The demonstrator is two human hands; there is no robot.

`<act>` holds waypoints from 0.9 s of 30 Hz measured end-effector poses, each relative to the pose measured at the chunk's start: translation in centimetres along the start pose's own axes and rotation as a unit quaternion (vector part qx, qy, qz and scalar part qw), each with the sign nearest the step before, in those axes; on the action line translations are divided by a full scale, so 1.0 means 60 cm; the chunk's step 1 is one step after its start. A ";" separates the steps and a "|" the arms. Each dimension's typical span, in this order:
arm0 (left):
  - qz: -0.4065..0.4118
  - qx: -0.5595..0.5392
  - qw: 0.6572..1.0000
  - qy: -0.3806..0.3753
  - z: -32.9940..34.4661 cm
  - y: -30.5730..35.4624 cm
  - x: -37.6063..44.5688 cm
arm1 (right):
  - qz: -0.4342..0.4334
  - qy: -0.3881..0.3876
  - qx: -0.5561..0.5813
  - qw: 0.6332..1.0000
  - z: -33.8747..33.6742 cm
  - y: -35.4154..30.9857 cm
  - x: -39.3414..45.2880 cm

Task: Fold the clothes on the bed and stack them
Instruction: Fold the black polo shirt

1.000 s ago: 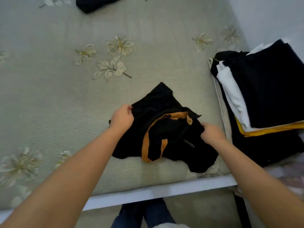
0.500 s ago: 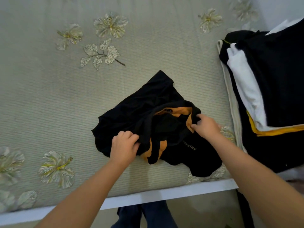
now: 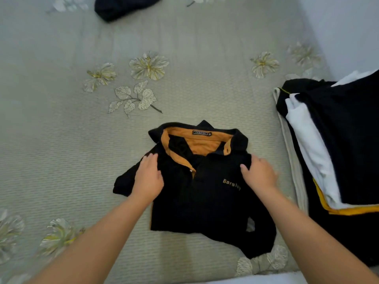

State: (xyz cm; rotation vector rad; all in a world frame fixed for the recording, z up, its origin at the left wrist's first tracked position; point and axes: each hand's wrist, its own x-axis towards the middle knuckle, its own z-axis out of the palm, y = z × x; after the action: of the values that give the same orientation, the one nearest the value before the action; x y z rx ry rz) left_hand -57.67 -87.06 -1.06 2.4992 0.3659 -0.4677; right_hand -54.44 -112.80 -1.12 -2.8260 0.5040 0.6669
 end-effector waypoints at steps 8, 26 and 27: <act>-0.025 0.077 0.996 0.027 0.012 -0.017 0.088 | -0.015 0.064 -0.052 0.996 0.019 -0.011 0.061; 0.067 -0.130 0.956 0.255 -0.142 0.063 0.020 | -0.136 0.236 0.271 0.923 -0.142 -0.038 -0.071; 0.097 -0.122 0.948 0.278 -0.175 0.071 0.001 | -0.142 0.261 0.277 0.914 -0.166 -0.048 -0.094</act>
State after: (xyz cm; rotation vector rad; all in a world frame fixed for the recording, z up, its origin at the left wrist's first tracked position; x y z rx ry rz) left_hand -53.48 -84.45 9.14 2.3499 0.3588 0.3561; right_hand -54.19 -111.19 10.60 -2.4139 0.2806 -0.2705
